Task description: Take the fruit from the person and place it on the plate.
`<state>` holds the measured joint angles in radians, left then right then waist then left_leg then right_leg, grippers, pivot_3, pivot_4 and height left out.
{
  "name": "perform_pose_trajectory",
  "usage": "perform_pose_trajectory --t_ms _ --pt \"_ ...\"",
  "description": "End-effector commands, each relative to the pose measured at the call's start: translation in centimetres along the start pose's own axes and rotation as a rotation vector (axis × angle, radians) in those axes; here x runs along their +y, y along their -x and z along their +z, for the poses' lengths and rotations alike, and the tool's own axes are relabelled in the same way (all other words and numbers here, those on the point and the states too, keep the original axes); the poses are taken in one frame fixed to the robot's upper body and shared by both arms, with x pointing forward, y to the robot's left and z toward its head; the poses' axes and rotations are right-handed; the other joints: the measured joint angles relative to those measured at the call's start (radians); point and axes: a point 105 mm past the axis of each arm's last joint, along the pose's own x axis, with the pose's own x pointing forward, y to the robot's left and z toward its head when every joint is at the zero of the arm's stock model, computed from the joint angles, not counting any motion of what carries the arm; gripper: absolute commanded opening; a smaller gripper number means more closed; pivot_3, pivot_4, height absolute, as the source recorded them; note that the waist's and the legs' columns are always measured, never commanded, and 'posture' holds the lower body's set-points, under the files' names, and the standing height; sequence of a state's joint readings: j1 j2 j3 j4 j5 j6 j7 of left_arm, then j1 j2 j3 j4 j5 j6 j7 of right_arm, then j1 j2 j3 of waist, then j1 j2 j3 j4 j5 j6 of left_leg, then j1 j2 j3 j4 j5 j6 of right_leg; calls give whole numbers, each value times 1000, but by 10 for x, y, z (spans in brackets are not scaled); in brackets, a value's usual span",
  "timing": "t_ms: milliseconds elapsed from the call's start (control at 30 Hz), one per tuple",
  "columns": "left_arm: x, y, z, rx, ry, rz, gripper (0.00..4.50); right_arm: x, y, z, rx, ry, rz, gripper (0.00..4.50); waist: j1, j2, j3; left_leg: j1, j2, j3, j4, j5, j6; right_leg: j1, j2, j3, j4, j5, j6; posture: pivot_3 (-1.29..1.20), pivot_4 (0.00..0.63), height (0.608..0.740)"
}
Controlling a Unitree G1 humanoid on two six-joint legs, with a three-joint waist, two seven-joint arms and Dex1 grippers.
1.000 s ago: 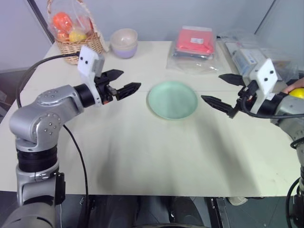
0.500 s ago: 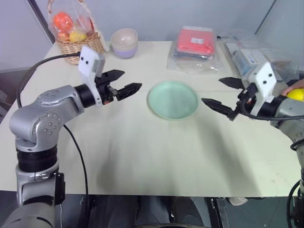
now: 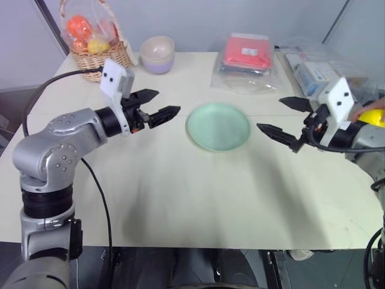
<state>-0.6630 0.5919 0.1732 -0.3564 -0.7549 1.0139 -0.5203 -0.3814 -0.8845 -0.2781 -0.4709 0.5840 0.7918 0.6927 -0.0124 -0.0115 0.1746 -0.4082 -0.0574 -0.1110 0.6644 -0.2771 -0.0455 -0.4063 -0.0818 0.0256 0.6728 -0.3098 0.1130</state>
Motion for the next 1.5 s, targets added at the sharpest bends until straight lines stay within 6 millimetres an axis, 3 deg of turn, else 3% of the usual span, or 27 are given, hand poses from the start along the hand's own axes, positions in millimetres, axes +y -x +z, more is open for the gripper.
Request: perform_pose_trajectory --t_ms 33,400,700,833,967,1500 --pt "-5 2 11 -27 -39 -12 4455 1 5 13 -32 46 -7 4500 0 0 0 0 0 0 0 0 0 0 0 0 0 0 0 0 150 740" --pt "-6 1 11 -30 -41 -19 4455 -4 -2 25 -101 0 -41 4500 -2 0 0 0 0 0 0 0 0 0 0 0 0 0 0 0 150 740" --pt "-7 0 12 -34 -44 -20 4455 -9 -44 42 -158 -256 -107 4500 -1 0 0 0 0 0 -1 0 0 -1 0 0 0 0 0 0 150 740" --pt "-7 0 13 -37 -47 -16 4455 -8 -65 45 -152 -269 -122 4500 -2 0 0 0 0 0 -1 0 0 -1 0 0 0 0 0 0 150 740" --pt "-7 1 14 -41 -52 -13 4455 -19 -82 48 -153 -282 -168 4500 -6 0 0 0 0 0 -1 0 0 -1 0 0 0 0 0 0 150 740" --pt "-7 4 15 -44 -60 10 4455 -38 -111 61 -188 -309 -206 4500 -9 0 0 0 0 0 -2 0 -1 -2 0 0 0 0 0 0 150 740"
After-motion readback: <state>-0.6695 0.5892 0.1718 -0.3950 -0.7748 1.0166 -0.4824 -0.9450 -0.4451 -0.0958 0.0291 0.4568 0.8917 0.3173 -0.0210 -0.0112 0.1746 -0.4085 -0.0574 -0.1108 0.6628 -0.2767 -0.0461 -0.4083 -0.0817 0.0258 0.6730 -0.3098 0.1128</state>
